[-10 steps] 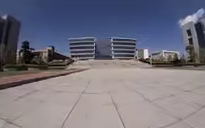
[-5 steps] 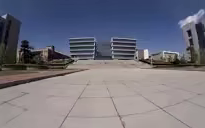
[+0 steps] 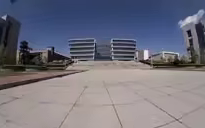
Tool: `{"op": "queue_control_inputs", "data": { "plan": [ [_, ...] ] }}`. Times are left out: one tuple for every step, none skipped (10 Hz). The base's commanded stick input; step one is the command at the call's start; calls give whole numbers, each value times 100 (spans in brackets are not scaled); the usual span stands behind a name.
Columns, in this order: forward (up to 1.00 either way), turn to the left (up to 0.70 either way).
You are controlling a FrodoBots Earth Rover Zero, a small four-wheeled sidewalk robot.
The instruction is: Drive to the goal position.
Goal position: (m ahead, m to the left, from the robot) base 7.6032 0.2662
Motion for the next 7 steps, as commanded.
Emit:
{"op": "queue_control_inputs", "data": {
  "plan": [
    [70,1],
    [70,1],
    [70,1],
    [70,1],
    [70,1],
    [70,1],
    [70,1]
  ]
}}
